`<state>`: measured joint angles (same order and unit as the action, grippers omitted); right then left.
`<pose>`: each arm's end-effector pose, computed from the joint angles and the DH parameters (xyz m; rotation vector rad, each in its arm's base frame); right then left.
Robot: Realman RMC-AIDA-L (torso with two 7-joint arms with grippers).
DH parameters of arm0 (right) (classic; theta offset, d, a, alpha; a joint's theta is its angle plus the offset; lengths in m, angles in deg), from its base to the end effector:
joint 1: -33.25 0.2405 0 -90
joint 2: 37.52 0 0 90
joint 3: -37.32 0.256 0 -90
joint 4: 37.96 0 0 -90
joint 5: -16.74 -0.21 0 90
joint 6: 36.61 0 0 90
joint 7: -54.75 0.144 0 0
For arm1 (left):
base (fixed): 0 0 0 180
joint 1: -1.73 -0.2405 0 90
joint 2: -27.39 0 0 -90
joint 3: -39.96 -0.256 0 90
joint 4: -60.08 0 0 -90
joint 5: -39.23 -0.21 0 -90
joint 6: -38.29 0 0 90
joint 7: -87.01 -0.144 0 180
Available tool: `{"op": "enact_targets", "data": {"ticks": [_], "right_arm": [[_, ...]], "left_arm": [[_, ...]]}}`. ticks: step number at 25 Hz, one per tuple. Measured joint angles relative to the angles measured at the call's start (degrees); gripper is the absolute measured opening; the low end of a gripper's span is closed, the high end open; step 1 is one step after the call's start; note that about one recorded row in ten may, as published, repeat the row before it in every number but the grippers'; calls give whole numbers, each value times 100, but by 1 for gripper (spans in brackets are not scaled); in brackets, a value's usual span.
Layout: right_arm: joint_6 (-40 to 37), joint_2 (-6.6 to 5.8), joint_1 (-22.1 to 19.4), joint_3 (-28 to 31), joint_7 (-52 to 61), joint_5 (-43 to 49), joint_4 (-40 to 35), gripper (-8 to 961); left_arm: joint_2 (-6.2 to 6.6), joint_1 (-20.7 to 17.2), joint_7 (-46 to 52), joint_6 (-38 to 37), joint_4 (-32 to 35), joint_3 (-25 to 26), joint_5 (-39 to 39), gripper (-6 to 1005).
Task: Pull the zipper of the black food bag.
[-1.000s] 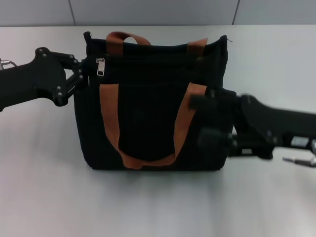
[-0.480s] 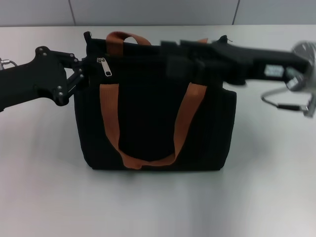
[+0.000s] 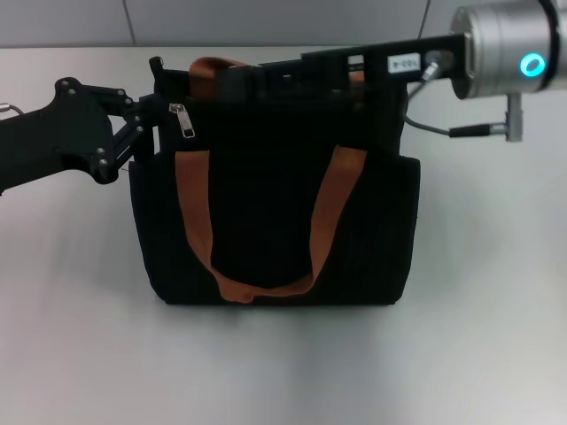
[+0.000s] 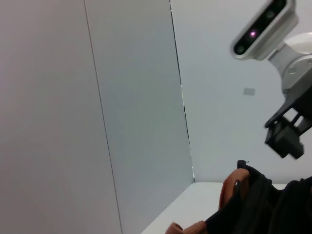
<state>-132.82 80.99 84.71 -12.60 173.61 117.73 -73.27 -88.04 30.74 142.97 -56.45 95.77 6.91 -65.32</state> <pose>0.0962 0.3767 -0.0085 2.5870 -0.9473 -0.8720 -0.2653 0.3341 0.0494 -2.5168 -0.0894 -0.8243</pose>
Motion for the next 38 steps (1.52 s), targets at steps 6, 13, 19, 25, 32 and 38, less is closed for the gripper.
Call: {"op": "enact_targets", "data": {"ticks": [6, 13, 19, 25, 32, 38], "right_arm": [[335, -60, 256, -270, 531, 211, -10, 636], [618, -61, 549, -340, 1019, 682, -11, 388], [735, -39, 715, -538, 1204, 802, -8, 427], [878, -21, 781, -655, 1311, 824, 2, 497], [1027, 13, 812, -810, 1369, 831, 2, 496], [1147, 35, 819, -900, 1389, 834, -3, 493]], "left_arm": [[-14, -11, -19, 0, 0, 1, 7, 38], [-17, -19, -19, 0, -1, 1, 21, 38], [-23, -19, -18, -11, -1, 1, 24, 38], [-24, -27, -17, -34, -1, 1, 79, 38], [-23, -28, -16, -46, -12, 1, 85, 38], [-23, -18, -1, -62, -7, 1, 85, 38]]}}
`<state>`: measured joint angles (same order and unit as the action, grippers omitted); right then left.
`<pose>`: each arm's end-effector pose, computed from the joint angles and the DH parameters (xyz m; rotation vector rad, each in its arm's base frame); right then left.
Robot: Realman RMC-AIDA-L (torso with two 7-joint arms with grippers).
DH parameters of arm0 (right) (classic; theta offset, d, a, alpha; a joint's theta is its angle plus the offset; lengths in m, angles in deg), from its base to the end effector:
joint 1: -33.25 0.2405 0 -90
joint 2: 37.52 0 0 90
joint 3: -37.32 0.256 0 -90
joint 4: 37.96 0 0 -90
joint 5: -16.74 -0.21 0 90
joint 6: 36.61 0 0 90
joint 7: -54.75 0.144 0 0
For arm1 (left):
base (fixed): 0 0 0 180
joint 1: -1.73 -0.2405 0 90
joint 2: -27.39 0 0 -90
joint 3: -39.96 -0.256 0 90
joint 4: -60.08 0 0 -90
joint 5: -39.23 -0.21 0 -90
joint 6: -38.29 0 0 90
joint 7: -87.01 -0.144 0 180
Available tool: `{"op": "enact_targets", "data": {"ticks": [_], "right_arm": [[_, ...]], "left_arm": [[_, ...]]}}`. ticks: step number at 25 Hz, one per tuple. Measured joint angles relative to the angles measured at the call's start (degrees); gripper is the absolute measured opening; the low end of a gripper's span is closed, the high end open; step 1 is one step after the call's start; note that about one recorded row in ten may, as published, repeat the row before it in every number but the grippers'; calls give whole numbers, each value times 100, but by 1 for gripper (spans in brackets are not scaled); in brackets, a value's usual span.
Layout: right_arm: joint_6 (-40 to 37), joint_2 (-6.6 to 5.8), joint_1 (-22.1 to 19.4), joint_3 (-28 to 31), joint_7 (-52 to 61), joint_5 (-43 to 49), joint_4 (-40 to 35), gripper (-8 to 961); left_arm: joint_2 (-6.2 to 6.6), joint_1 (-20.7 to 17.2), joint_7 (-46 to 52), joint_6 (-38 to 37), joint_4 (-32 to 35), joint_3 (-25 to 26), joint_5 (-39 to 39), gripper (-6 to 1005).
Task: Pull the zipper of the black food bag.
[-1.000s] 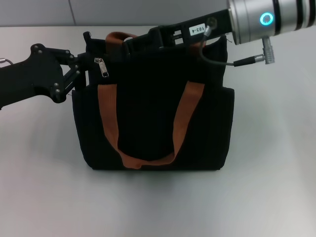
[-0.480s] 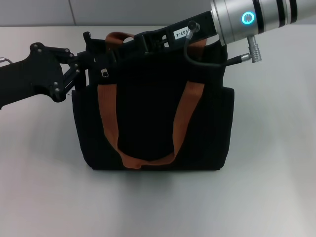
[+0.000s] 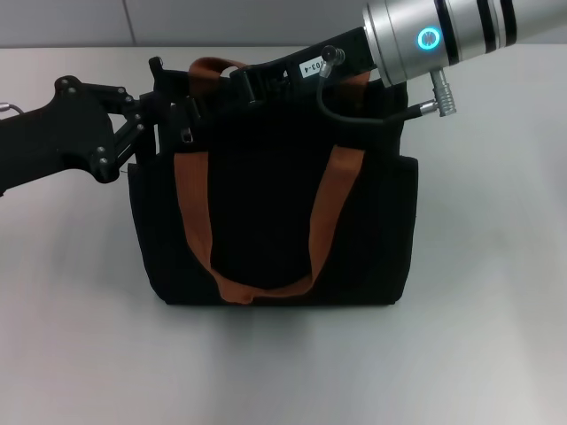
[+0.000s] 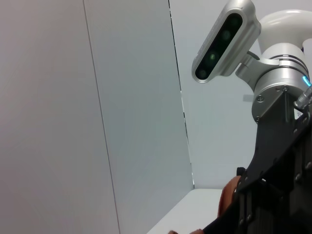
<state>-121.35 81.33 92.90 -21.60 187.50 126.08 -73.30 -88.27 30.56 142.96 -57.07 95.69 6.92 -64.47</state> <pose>0.0621 0.3975 -0.0448 2.7007 -1.1338 -0.4932 -0.2636 0.3324 0.0490 -2.5089 -0.0887 -0.8512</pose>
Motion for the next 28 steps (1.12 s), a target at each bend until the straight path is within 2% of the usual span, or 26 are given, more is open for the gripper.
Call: {"op": "enact_targets", "data": {"ticks": [28], "right_arm": [[20, -17, -14, -83, 190, 127, -152, 471]], "left_arm": [[26, 33, 46, -30, 6, 0, 72, 39]]}}
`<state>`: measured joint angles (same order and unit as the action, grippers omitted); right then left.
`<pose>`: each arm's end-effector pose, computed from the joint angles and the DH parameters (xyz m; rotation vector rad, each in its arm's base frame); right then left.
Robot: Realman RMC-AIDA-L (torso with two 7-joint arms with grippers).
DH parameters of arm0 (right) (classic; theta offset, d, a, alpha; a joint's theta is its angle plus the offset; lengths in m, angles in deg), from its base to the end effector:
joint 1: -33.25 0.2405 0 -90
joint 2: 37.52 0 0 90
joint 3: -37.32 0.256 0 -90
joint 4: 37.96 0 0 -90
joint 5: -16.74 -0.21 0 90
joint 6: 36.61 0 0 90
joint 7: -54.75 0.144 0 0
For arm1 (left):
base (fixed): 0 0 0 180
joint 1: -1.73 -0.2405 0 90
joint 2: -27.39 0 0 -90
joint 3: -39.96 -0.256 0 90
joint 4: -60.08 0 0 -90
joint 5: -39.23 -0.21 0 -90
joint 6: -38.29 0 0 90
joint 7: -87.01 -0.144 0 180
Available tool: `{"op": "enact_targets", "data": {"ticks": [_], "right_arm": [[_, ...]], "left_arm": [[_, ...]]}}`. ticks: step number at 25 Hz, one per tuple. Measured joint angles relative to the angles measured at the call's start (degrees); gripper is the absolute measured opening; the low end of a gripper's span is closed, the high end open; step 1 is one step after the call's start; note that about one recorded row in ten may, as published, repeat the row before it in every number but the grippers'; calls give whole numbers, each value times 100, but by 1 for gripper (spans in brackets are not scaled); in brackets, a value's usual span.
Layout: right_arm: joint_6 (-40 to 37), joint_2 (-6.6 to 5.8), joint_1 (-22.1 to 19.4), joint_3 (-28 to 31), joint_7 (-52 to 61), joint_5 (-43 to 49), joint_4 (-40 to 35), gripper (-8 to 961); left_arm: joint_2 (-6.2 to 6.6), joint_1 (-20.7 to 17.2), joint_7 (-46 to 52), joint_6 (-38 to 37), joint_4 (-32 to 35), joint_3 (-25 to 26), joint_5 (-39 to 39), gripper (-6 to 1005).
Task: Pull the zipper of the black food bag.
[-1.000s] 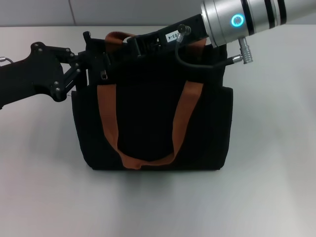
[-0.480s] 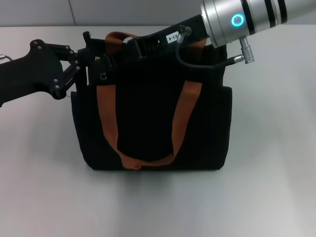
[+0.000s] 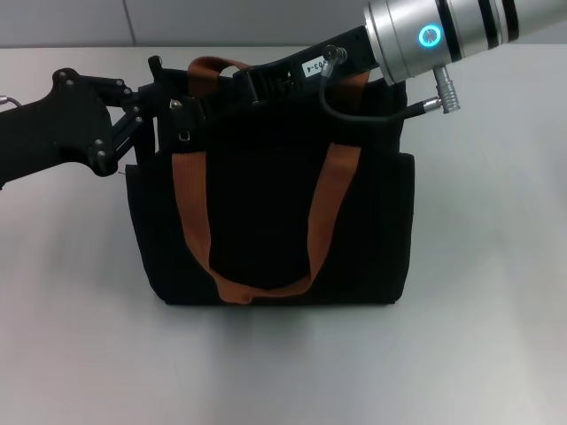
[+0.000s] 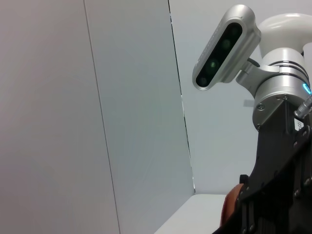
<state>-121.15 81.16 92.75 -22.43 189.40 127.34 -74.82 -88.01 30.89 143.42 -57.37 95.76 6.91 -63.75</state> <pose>0.0624 0.3987 -0.0430 2.7205 -1.1496 -0.4550 -0.2609 0.3346 0.0523 -2.5025 -0.0830 -0.8660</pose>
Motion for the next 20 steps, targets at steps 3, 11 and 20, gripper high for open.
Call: {"op": "enact_targets", "data": {"ticks": [3, 11, 20], "right_arm": [[6, 1, 2, 0, 0, 5, -16, 465], [13, 12, 46, -27, 13, 8, -24, 355], [44, 29, 53, -47, 25, 7, -24, 363]], "left_arm": [[1, 1, 1, -3, 1, 1, 5, 39], [-4, 10, 1, -62, 1, 1, 22, 39], [5, 12, 6, -129, 0, 0, 93, 39]]}}
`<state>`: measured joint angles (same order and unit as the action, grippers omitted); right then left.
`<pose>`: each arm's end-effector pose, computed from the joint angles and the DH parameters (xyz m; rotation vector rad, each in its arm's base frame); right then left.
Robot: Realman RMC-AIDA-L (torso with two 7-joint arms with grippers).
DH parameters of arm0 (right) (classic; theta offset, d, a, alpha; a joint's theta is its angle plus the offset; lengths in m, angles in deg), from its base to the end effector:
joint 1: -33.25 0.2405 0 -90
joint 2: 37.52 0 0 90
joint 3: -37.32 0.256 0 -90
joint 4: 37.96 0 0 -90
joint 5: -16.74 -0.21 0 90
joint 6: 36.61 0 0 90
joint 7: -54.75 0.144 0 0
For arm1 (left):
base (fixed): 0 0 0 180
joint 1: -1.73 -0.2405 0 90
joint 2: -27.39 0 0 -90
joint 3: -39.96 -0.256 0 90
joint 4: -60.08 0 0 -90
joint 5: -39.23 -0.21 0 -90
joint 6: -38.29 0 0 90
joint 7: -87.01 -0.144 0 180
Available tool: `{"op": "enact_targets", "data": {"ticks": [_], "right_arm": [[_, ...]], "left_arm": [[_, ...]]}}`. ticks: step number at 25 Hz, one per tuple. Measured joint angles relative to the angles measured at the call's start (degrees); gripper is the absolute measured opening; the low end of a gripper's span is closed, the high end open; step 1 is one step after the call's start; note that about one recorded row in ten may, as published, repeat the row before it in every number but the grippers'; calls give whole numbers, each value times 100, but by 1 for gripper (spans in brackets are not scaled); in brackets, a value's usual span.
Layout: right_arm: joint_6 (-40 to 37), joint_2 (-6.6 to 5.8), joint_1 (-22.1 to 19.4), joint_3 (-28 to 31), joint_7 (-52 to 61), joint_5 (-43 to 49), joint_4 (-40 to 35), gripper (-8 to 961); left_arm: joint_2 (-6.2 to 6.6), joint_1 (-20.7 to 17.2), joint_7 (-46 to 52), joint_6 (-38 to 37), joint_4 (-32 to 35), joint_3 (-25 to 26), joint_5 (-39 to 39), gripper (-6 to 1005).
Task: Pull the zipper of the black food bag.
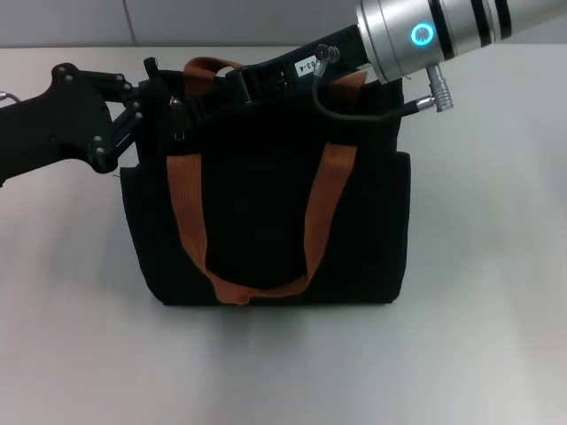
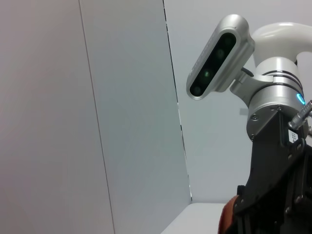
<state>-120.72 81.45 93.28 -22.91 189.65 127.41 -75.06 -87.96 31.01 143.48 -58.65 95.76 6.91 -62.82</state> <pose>0.0576 0.3986 -0.0455 2.7278 -1.1366 -0.4476 -0.2571 0.3336 0.0543 -2.4999 -0.0664 -0.9000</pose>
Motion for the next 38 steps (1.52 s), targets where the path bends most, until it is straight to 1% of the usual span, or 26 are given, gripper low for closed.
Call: {"op": "enact_targets", "data": {"ticks": [13, 19, 28, 34, 38], "right_arm": [[164, 20, -4, -21, 2, -4, 27, 355], [290, 34, 0, -158, 1, -39, 27, 345], [415, 39, -24, -174, -5, -47, 10, 331], [421, 38, -46, -167, -6, -46, 1, 322], [422, 33, -57, -134, -6, -46, 1, 315]], "left_arm": [[-27, 91, 74, 15, -33, -3, 55, 39], [-38, 173, 155, 45, -53, -20, 55, 39], [-54, 226, 164, 66, -53, -18, 58, 39], [-36, 192, 163, 74, -17, 1, 64, 39], [6, 180, 201, 82, -9, 7, 67, 39]]}}
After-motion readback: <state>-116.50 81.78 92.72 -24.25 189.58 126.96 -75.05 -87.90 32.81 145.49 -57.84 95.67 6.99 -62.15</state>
